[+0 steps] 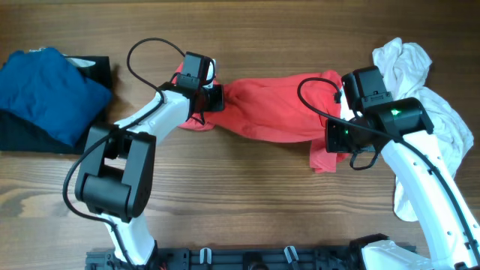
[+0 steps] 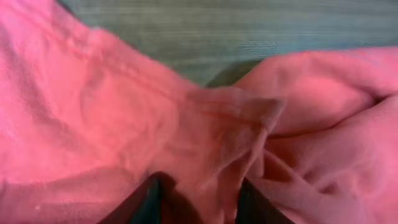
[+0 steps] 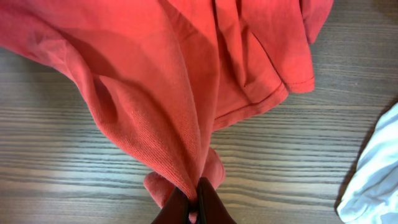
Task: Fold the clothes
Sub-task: 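Hold the red T-shirt with both grippers and stretch it apart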
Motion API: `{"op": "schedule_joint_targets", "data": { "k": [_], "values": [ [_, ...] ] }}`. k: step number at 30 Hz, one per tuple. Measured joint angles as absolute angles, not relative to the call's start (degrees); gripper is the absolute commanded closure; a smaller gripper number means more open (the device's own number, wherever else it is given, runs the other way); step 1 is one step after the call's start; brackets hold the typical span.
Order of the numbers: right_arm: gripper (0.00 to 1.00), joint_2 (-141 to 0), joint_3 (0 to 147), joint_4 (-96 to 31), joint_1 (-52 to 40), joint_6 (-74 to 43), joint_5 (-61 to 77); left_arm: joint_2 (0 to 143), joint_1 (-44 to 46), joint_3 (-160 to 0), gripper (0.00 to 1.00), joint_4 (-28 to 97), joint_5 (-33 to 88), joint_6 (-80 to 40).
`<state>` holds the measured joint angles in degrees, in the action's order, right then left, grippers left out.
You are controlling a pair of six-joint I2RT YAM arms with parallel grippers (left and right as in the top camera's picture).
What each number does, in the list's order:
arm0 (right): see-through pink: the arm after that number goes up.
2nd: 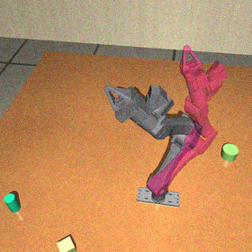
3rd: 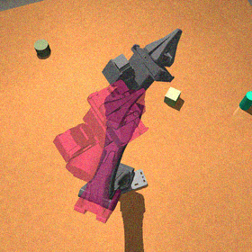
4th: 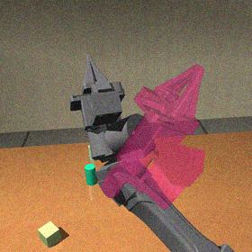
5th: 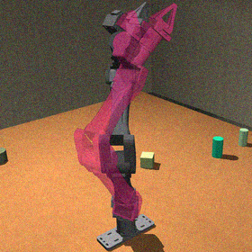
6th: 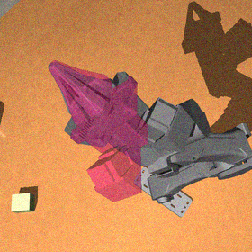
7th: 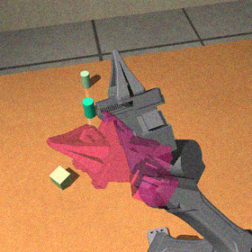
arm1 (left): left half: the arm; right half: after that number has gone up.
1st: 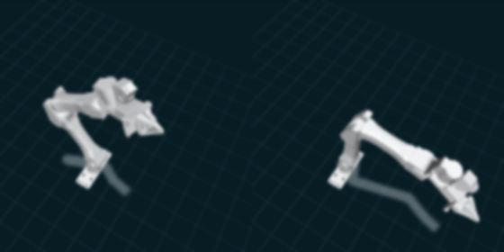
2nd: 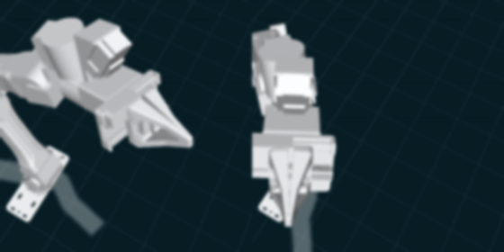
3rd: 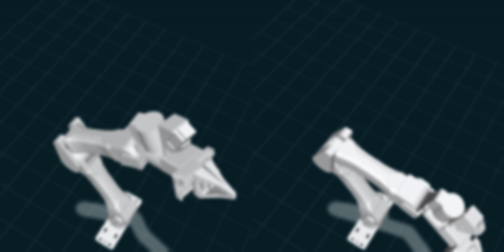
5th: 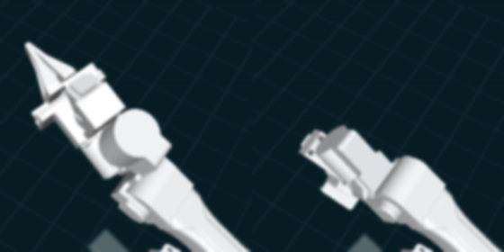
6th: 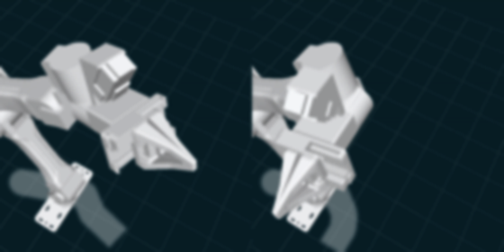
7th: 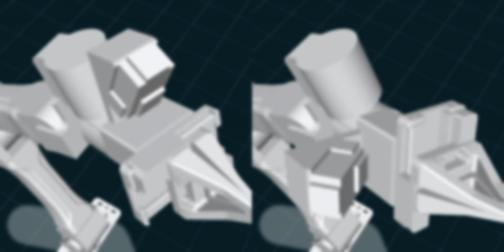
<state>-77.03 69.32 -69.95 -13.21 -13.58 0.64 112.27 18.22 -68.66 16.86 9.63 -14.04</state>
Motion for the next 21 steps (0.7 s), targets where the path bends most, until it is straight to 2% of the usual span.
{"op": "schedule_joint_targets", "data": {
  "k": [2, 3, 4, 5, 6, 9, 17, 20, 21],
  "values": [
    [0.95, -77.0, 69.3, -69.8, -13.2, -13.6, 0.6, 110.6, 18.2, -68.7, 0.95, 16.3, 9.6, -13.9],
    [0.95, -77.0, 69.3, -69.8, -13.2, -13.6, 0.7, 109.4, 18.2, -68.7, 0.96, 16.2, 9.6, -14.0],
    [0.95, -77.0, 69.3, -69.8, -13.2, -13.6, 0.6, 108.6, 18.2, -68.8, 0.82, 16.3, 9.6, -14.0],
    [0.95, -77.0, 69.3, -69.8, -13.2, -13.6, 0.6, 108.5, 18.2, -68.9, 0.5, 16.3, 9.6, -14.0],
    [0.95, -77.0, 69.3, -69.8, -13.2, -13.6, 0.6, 108.5, 18.2, -68.9, 0.44, 16.5, 9.6, -13.9],
    [0.95, -77.0, 69.3, -69.7, -13.2, -13.6, 0.6, 108.5, 18.3, -68.9, 0.34, 18.3, 9.6, -14.1],
    [0.95, -77.0, 69.3, -69.8, -13.2, -13.6, 0.6, 108.6, 20.7, -68.9, 0.42, 18.5, 8.1, -14.2],
    [0.95, -77.0, 69.3, -69.8, -13.2, -13.6, 0.6, 109.3, 20.6, -68.9, 0.54, 18.4, 6.6, -14.1],
    [0.95, -77.0, 69.3, -69.8, -13.2, -13.6, 0.6, 109.7, 20.6, -68.9, 0.54, 18.4, 6.0, -14.2]
  ]
}}
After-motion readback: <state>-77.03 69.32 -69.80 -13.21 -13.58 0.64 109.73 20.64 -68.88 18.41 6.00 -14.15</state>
